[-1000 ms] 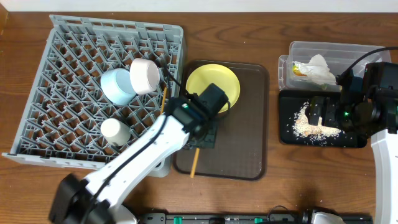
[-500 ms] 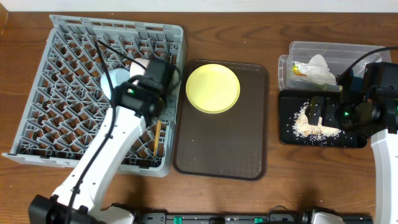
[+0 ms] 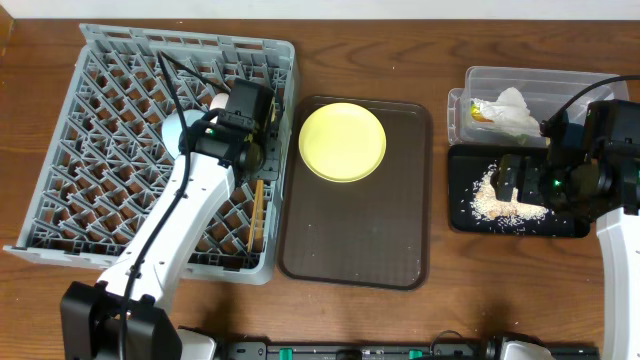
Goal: Sort waste into correct bins and load items into the dishwasher
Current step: 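Carry the second chopstick into the dish rack and release it, then grasp the edge of the yellow plate with the left gripper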
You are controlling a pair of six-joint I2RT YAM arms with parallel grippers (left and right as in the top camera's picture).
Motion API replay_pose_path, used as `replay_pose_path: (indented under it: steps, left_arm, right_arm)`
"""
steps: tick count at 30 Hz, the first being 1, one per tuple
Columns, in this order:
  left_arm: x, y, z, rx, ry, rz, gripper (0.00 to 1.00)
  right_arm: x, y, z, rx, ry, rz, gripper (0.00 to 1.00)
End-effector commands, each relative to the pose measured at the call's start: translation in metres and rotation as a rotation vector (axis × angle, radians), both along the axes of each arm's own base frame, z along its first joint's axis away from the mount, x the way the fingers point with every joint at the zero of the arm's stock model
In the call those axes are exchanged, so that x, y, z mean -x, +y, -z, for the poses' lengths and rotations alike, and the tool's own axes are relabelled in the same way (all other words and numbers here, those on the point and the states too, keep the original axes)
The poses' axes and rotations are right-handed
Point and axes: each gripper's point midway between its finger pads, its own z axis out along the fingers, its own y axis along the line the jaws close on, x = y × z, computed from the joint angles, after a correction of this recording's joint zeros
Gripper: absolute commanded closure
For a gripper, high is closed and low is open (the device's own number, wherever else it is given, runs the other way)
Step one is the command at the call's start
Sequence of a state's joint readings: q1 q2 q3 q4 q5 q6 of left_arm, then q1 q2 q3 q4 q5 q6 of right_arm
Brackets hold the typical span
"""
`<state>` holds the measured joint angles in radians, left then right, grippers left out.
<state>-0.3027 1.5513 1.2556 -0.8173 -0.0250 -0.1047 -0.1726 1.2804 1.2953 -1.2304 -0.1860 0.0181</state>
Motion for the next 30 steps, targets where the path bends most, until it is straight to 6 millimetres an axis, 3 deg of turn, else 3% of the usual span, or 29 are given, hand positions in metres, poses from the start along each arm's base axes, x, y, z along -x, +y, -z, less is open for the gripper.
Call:
replay_pose_path:
  steps: [1, 5, 8, 15, 19, 23, 30]
  left_arm:
    - [-0.006, -0.003, -0.008, 0.019, -0.028, 0.007, 0.49]
    - [-0.004, -0.029, -0.021, 0.122, -0.058, 0.073, 0.46]
    - [-0.005, -0.063, -0.031, 0.203, -0.101, 0.197, 0.44]
    - [-0.011, -0.138, -0.034, 0.211, -0.226, 0.462, 0.25]
    - [-0.016, -0.167, -0.012, 0.207, -0.227, 0.51, 0.25]
    - [-0.022, -0.189, 0.024, 0.202, -0.199, 0.542, 0.25]
    - [-0.028, -0.207, 0.079, 0.186, -0.146, 0.563, 0.25]
  right_arm:
    - [-0.002, -0.003, -0.006, 0.004, -0.02, 0.013, 0.02]
    - [-0.002, -0.003, -0.007, 0.005, -0.021, 0.014, 0.02]
    - [-0.002, -0.003, -0.007, 0.004, -0.021, 0.013, 0.02]
    - [-0.002, -0.003, -0.007, 0.005, -0.021, 0.013, 0.01]
    - [-0.002, -0.003, -0.007, 0.004, -0.021, 0.014, 0.02]
    - [-0.002, -0.003, -0.007, 0.004, -0.021, 0.014, 0.01]
    - [-0.002, -0.003, -0.007, 0.004, -0.02, 0.014, 0.01]
